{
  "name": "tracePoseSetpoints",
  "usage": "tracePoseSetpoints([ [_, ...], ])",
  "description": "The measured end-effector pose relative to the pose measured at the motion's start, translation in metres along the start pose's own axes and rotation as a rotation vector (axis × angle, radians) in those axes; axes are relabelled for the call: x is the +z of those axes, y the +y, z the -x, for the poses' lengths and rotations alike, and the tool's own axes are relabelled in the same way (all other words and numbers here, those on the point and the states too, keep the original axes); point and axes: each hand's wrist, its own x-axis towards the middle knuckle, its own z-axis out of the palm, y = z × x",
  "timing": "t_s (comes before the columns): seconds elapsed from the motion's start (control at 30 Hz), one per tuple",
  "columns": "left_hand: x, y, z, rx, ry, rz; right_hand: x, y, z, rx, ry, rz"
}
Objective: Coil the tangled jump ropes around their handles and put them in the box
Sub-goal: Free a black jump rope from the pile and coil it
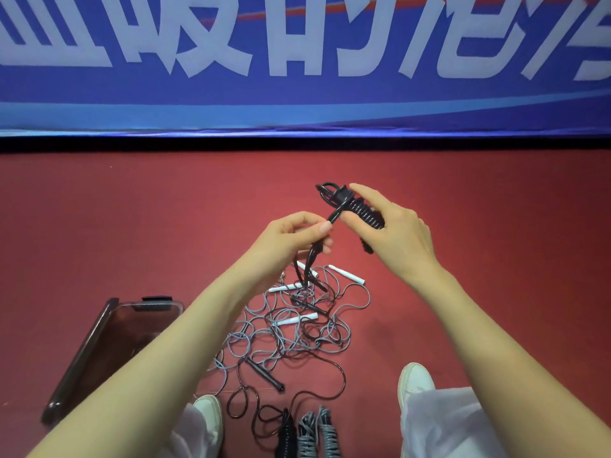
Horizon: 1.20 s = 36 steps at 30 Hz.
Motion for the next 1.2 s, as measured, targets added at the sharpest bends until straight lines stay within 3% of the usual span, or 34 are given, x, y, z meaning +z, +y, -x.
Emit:
tracePoseSetpoints([
  [0.1,-0.006,0.005,0.001,0.05,-0.023,-0.059,-0.002,0.006,-0.002,0.015,-0.072,-0.26],
  [0.27,-0.015,0.012,0.005,0.185,-0.074,-0.427,-0.009,0.0,-0.002,0.128,-0.153,-0.757],
  [0.4,-0.007,0.013,0.008,0.182,-0.138,-0.368,-0.015,-0.008,0.001,0.191,-0.236,-1.105],
  [0.53,-0.018,0.016,0.007,0.182,-0.135,-0.339,-0.018,-0.002,0.0,0.218,-0.342,-1.177],
  [0.77,-0.033,0.013,0.006,0.147,-0.168,-0.3,-0.021,-0.001,0.003,0.215,-0.486,-1.128],
  [0.97,-0.029,0.01,0.005,0.053,-0.261,-0.474,-0.021,0.0,0.012,0.143,-0.831,-0.998],
  [1.03,-0.032,0.008,0.003,0.006,-0.323,-0.637,-0.021,0.001,0.014,0.118,-0.937,-0.797],
  [1.1,-0.035,0.001,-0.002,0.006,-0.32,-0.916,-0.016,0.001,0.014,0.037,-0.971,-0.408],
  [1.2,-0.028,-0.012,-0.008,0.047,-0.226,-1.196,0.001,-0.004,0.016,-0.011,-0.844,0.098],
])
